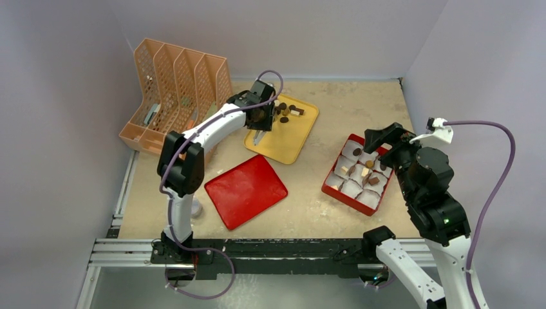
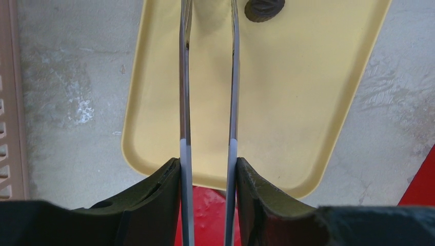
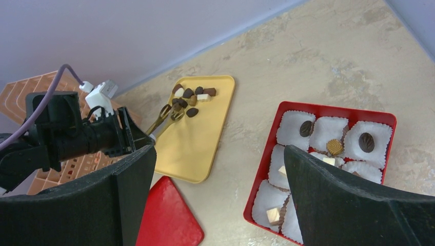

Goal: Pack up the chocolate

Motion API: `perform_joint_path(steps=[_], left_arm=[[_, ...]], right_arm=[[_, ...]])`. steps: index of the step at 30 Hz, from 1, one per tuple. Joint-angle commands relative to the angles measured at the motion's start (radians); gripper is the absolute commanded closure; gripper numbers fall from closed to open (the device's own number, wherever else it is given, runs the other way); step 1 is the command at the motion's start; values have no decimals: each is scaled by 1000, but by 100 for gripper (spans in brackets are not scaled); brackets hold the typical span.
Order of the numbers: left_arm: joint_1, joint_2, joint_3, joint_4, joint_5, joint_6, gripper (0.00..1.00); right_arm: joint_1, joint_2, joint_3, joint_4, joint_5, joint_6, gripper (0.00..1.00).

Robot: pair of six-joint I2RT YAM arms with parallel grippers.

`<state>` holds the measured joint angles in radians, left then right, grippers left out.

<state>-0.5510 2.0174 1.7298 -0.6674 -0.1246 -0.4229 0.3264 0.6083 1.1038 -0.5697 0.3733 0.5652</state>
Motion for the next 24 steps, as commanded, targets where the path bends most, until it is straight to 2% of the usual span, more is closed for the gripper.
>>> perform_joint_path(steps=[1, 17, 24], left_arm=[[1, 12, 67, 51, -10, 8, 61], [2, 50, 101, 51, -31, 8, 59], [2, 35, 107, 24, -16, 21, 69]], right_arm=[[2, -7, -3, 43, -4, 9, 4], [2, -12, -8, 41, -2, 15, 4], [3, -12, -10, 41, -1, 16, 4]])
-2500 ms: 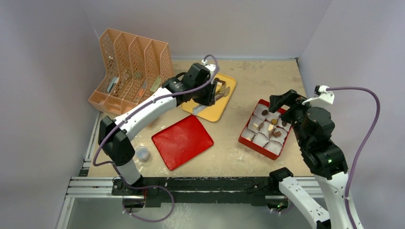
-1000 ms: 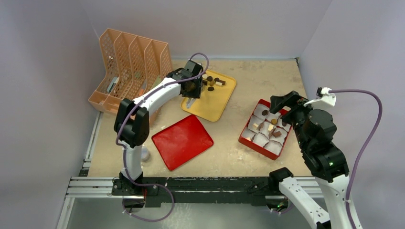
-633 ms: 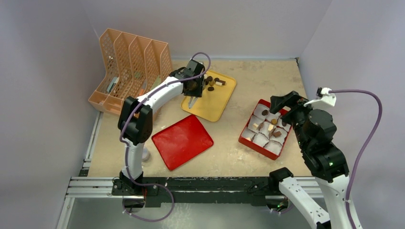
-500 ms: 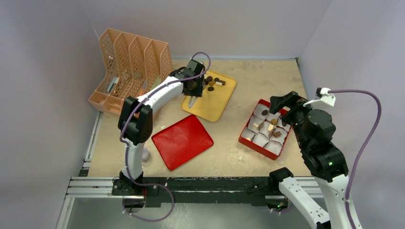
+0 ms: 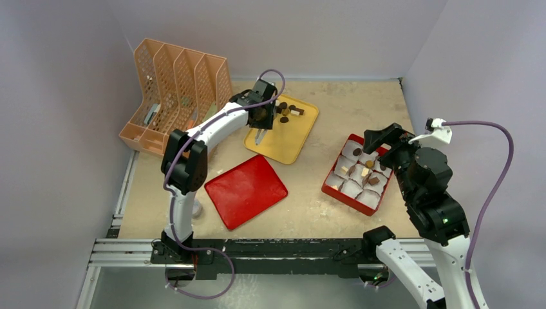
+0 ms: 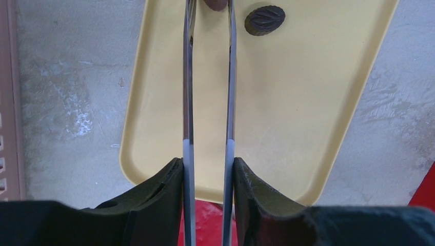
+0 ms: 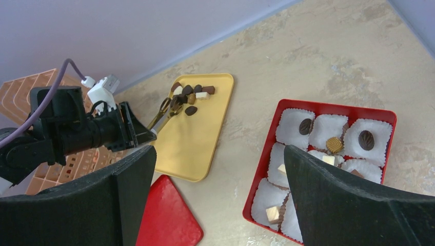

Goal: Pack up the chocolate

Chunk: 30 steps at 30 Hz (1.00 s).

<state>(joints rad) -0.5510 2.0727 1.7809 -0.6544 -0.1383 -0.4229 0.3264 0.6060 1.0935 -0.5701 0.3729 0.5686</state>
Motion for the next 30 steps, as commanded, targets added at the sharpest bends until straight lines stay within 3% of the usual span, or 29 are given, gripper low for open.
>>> perform_joint_path(steps=[1, 18, 30], left_arm=[[2, -26, 56, 6, -2, 22, 70], [0, -196, -62, -32, 50, 18, 80], [-29, -351, -117, -19, 292, 46, 80]], right_arm=[[2, -9, -1, 42, -1, 13, 4], [2, 0, 6, 49, 1, 13, 4], [2, 19, 31, 50, 7, 0, 4]])
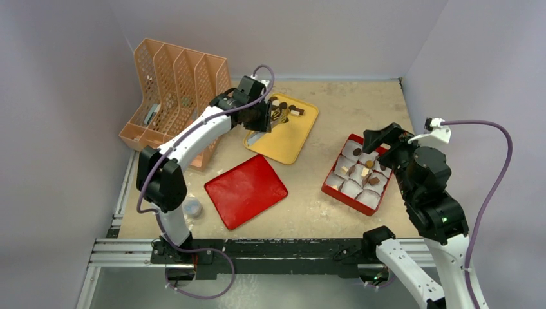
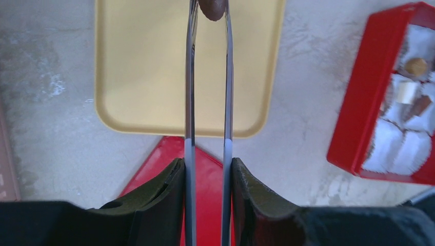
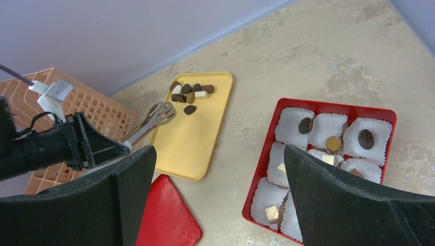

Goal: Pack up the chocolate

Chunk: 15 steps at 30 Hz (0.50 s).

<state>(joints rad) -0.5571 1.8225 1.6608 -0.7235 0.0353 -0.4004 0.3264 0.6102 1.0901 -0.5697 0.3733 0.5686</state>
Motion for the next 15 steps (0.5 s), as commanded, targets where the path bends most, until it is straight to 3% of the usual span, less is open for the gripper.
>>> perform_joint_path(steps=[1, 15], left_arm=[[-28, -108, 2, 51, 139, 24, 80], [-132, -139, -20, 93, 374, 44, 80]], right_arm=[[2, 17, 36, 51, 7, -2, 4], [3, 17, 39, 42, 9, -9, 4]])
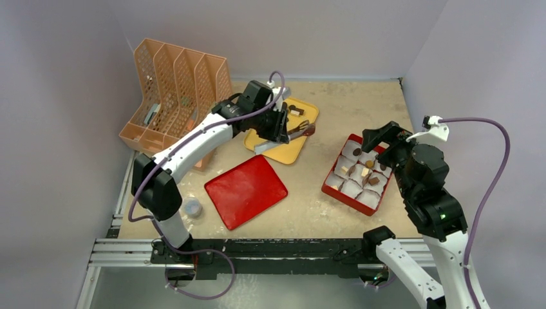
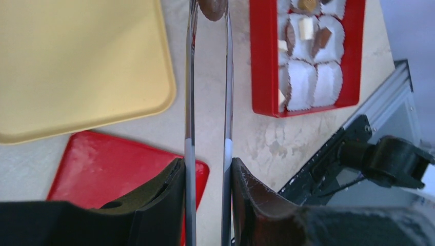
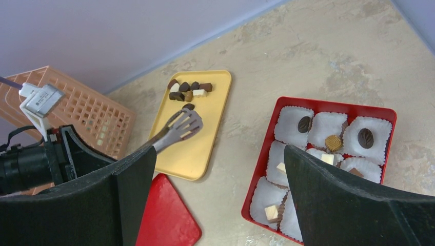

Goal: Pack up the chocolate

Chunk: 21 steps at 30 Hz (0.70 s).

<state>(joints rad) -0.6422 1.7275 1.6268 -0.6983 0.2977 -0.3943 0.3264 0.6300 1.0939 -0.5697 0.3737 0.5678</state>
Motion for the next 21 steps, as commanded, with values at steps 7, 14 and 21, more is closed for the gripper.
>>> perform_joint_path(steps=[7, 14, 21], left_arm=[[-150, -10, 38, 65, 167, 67, 79], [-212, 19, 28, 106, 218, 47, 79], [-286, 78, 47, 118, 227, 40, 79]], right_arm=[[2, -5, 31, 44, 8, -8, 4], [3, -12, 26, 42, 10, -8, 4], [3, -19, 23, 38, 13, -3, 4]])
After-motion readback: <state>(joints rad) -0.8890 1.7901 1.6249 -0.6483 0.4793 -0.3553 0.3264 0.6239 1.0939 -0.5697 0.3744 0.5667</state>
